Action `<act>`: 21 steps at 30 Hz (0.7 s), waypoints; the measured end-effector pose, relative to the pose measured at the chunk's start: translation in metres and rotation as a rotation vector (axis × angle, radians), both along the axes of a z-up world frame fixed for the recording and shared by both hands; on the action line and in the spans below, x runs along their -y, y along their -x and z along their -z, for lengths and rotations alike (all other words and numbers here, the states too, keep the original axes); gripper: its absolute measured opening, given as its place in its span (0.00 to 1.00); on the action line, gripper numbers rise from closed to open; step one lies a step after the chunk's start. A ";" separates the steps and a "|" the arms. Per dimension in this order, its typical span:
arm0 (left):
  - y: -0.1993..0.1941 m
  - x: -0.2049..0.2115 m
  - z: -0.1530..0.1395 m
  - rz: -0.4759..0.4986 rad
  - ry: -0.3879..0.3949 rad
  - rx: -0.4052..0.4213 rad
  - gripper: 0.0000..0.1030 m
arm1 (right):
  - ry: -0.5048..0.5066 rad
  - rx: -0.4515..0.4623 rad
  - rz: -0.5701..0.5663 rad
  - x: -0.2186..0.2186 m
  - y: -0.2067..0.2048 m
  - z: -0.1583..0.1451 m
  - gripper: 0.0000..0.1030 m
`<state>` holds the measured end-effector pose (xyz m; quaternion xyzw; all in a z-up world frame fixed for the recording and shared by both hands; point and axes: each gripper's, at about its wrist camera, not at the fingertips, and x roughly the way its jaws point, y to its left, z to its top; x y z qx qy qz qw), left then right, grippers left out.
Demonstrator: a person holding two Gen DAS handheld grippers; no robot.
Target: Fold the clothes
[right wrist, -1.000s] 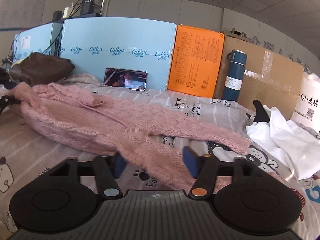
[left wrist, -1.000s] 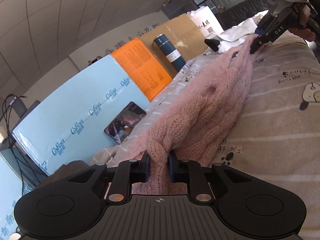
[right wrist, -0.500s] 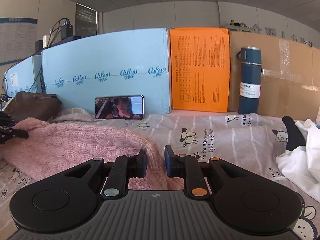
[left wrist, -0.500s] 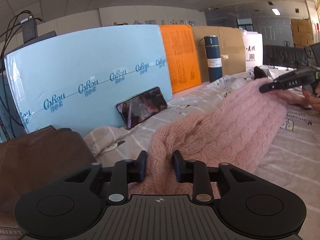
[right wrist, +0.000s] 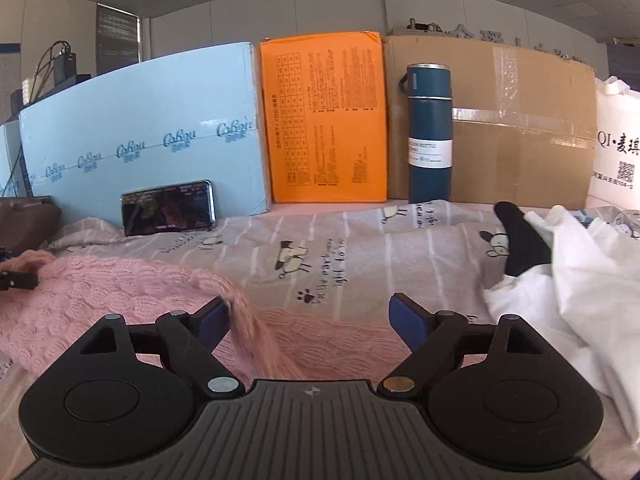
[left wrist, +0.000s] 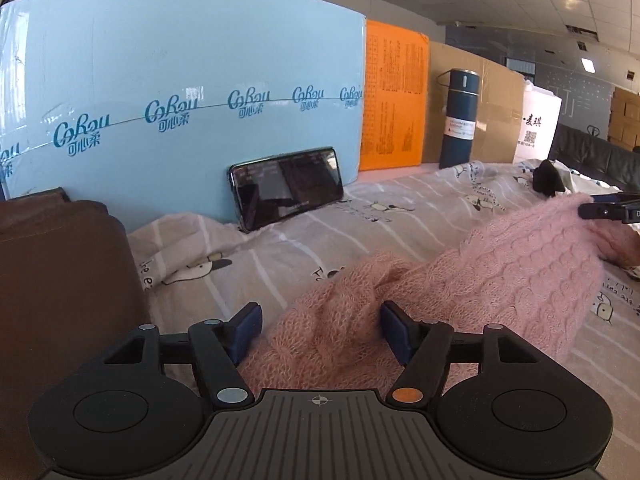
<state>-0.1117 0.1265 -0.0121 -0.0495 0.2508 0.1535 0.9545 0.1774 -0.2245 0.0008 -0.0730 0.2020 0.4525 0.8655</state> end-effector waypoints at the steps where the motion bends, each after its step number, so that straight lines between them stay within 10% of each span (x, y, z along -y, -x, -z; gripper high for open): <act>1: 0.001 0.002 0.000 0.001 -0.007 0.004 0.65 | 0.018 0.006 0.029 0.008 -0.003 -0.001 0.81; 11: 0.051 0.042 -0.027 -0.031 0.030 0.203 0.76 | -0.122 -0.181 0.286 0.068 -0.021 0.019 0.79; 13: 0.062 0.050 -0.026 -0.050 0.024 0.224 0.80 | -0.118 -0.219 0.347 0.062 -0.026 0.023 0.65; 15: 0.069 0.054 -0.022 -0.060 0.028 0.230 0.82 | -0.103 -0.224 0.347 0.055 -0.026 0.023 0.30; 21: 0.068 0.053 -0.013 -0.066 0.047 0.201 0.82 | 0.021 -0.052 0.414 0.021 -0.017 0.005 0.06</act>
